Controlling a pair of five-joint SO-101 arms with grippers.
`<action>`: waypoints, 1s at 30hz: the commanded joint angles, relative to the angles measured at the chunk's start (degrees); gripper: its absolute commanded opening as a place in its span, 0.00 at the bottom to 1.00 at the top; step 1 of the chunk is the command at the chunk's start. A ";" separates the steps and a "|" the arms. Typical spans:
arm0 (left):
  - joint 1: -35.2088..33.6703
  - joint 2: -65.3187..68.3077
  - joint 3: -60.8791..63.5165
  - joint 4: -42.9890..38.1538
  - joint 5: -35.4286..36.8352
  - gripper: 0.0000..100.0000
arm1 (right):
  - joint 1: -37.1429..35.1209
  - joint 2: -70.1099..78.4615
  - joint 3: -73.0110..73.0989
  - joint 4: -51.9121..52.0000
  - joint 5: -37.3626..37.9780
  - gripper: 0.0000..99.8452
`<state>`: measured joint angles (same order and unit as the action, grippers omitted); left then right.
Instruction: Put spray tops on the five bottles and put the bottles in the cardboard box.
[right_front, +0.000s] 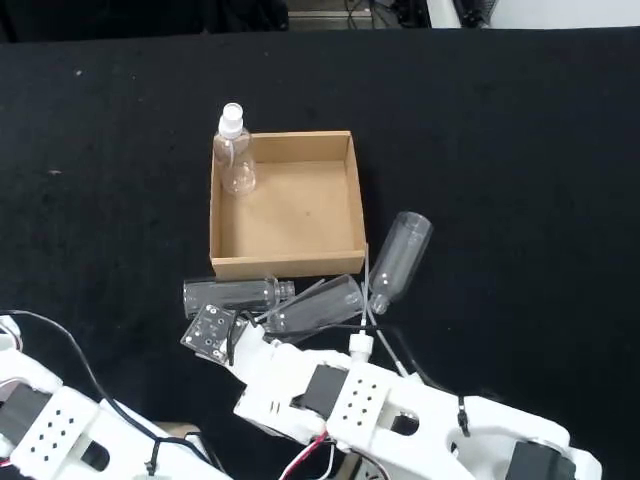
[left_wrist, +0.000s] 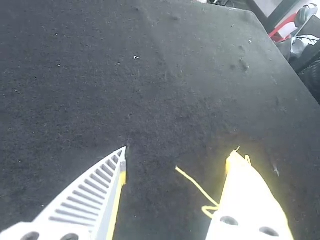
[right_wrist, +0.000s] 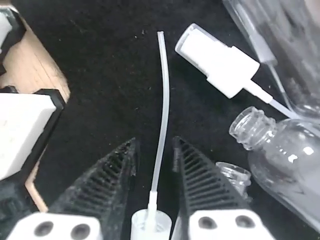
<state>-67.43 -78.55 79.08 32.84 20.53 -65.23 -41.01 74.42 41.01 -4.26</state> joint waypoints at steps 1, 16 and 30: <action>-0.48 0.00 -0.22 -1.23 0.18 0.22 | -0.62 0.22 -0.22 0.44 0.09 0.07; -0.48 0.00 -0.31 -1.14 0.18 0.22 | -0.70 0.31 -0.22 1.85 1.67 0.09; -0.48 0.00 -0.40 -0.97 0.18 0.22 | -0.62 11.82 -6.55 3.78 2.81 0.05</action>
<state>-67.52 -78.55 79.08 32.84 20.53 -65.67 -32.31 71.43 43.82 -1.71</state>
